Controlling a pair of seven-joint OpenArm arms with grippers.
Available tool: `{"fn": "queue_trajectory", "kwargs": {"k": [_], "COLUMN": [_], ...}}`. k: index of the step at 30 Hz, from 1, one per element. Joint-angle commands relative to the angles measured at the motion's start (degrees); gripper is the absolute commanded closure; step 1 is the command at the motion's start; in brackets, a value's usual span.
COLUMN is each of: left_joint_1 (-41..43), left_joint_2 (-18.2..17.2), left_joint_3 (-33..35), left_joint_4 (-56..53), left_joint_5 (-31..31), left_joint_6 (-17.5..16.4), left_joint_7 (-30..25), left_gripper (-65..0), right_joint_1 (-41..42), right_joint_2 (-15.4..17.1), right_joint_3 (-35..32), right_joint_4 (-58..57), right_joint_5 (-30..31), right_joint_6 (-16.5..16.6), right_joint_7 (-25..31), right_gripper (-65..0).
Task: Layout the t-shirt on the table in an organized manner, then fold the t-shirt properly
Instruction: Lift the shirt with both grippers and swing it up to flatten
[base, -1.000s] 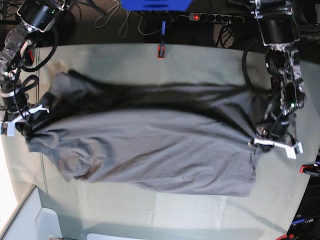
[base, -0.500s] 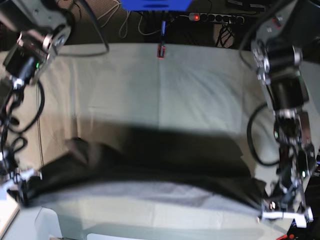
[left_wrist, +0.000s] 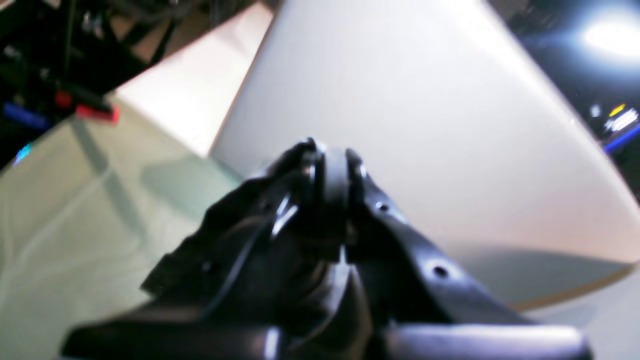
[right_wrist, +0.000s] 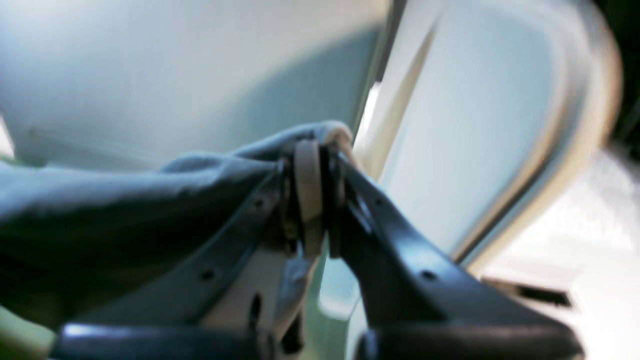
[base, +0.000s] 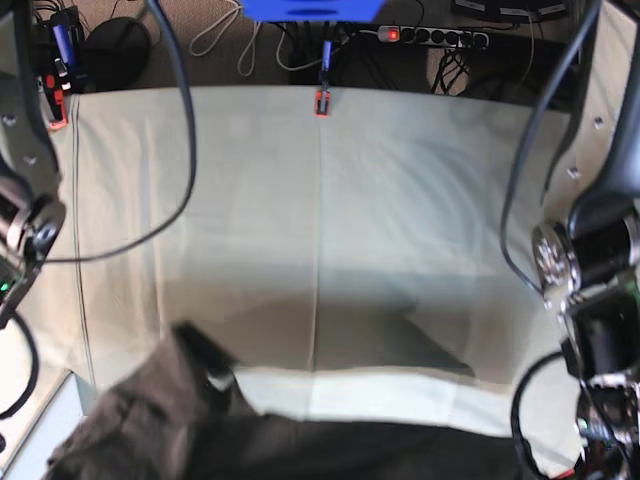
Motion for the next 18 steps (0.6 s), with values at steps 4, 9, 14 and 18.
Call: {"fn": "queue_trajectory", "kwargs": {"k": [4,9,14,18], "left_joint_1": [-2.1,5.8,16.4,24.1], "left_joint_2": [-0.6,-0.7,-0.9,-2.8], "left_joint_3": [0.0,-0.3,-0.5,-0.5], "left_joint_4": [0.8,2.1,6.8,12.9], "left_joint_5": [-0.3,-0.3,-0.5,-7.1], "left_joint_6": [-0.4,-0.4,-0.4,-0.3], "left_joint_7": [-1.3,-0.9,-0.8,2.7], "left_gripper": [0.0,0.0,0.0,0.0], "right_joint_1": [0.8,-9.8,-22.6,-31.9], "right_joint_2": [1.4,1.2,-0.6,-3.2], "right_joint_3": [0.5,0.6,1.3,5.2], "right_joint_4": [3.4,11.8,22.4,29.8], "right_joint_5": [0.7,1.1,1.1,1.1], "right_joint_6": [-0.1,-0.1,-0.1,-0.1], "right_joint_7": [-1.4,-2.8,-2.8,-2.8], "right_gripper": [0.0,0.0,0.0,0.0]}}
